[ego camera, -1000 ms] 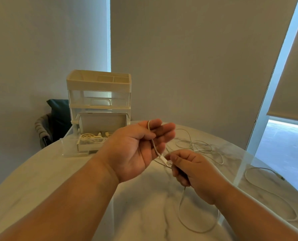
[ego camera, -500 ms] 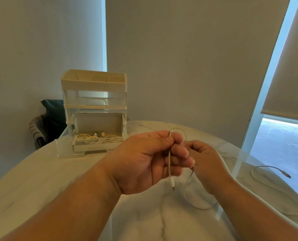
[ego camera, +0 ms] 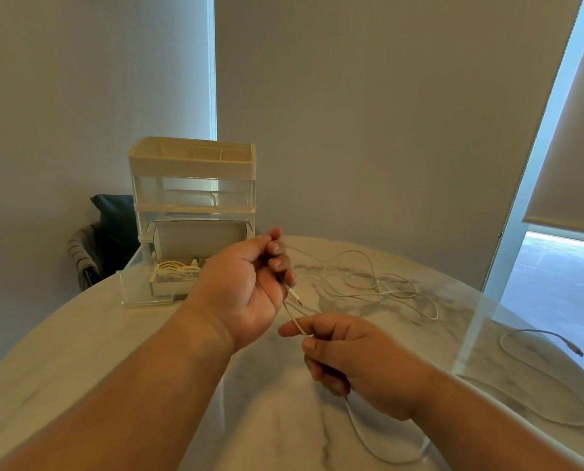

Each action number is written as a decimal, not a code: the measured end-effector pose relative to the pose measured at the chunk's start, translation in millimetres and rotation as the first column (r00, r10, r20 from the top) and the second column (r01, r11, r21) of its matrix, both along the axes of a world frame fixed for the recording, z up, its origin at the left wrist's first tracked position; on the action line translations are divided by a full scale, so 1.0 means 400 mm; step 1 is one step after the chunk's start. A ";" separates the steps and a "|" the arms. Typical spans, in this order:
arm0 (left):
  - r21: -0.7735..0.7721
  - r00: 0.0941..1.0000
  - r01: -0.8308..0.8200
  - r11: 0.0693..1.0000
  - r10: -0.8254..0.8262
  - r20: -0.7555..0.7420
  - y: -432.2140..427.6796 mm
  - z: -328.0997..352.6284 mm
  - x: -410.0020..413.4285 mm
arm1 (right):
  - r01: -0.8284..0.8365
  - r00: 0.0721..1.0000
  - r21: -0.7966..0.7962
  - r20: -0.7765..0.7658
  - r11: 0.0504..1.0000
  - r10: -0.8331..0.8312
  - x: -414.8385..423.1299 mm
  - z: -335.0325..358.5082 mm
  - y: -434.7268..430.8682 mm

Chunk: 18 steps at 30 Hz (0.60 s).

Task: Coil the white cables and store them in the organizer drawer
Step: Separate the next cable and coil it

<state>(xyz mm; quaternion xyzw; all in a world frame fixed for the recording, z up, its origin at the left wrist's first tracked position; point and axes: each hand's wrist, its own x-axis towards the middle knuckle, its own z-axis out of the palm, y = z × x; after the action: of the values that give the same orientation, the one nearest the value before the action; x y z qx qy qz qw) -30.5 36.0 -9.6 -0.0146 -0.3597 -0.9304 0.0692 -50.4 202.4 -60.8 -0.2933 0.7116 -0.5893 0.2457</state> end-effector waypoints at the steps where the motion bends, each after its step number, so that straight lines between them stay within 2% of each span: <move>1: 0.005 1.000 -0.022 1.000 0.022 0.004 0.000 -0.003 -0.003 | -0.005 1.000 -0.006 0.012 1.000 0.005 0.002 0.002 0.000; 3: -0.004 0.997 -0.076 0.997 0.076 0.012 0.002 -0.004 -0.006 | 0.005 0.999 -0.015 0.038 1.000 -0.005 0.006 0.009 0.001; 6: -0.098 0.990 -0.138 0.986 0.141 0.017 0.002 -0.003 -0.007 | 0.077 0.996 -0.005 0.036 0.997 -0.077 0.009 0.019 0.005; 11: -0.174 0.988 -0.148 0.974 0.152 0.007 -0.001 -0.012 -0.014 | 0.163 0.987 0.033 -0.011 0.986 -0.162 0.019 0.043 0.020; 14: -0.309 0.976 -0.218 0.926 0.215 -0.046 -0.003 -0.026 -0.022 | 0.147 0.984 0.134 -0.120 0.980 -0.131 0.038 0.062 0.024; 15: -0.420 0.961 -0.275 0.865 0.258 -0.099 -0.006 -0.035 -0.023 | 0.150 0.976 0.191 -0.185 0.970 -0.114 0.045 0.068 0.026; 16: -0.555 0.941 -0.338 0.760 0.294 -0.170 -0.010 -0.044 -0.020 | 0.169 0.963 0.236 -0.248 0.957 -0.109 0.049 0.074 0.029; 18: -0.766 0.905 -0.420 0.487 0.295 -0.308 -0.009 -0.057 -0.009 | 0.245 0.919 0.252 -0.368 0.936 -0.142 0.047 0.085 0.040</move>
<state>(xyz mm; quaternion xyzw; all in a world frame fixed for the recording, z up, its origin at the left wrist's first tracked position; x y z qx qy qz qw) -34.0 32.6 -32.5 -0.0326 -0.7375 -0.6181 0.2703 -31.7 218.4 -26.7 -0.2793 0.8484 -0.4387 0.0981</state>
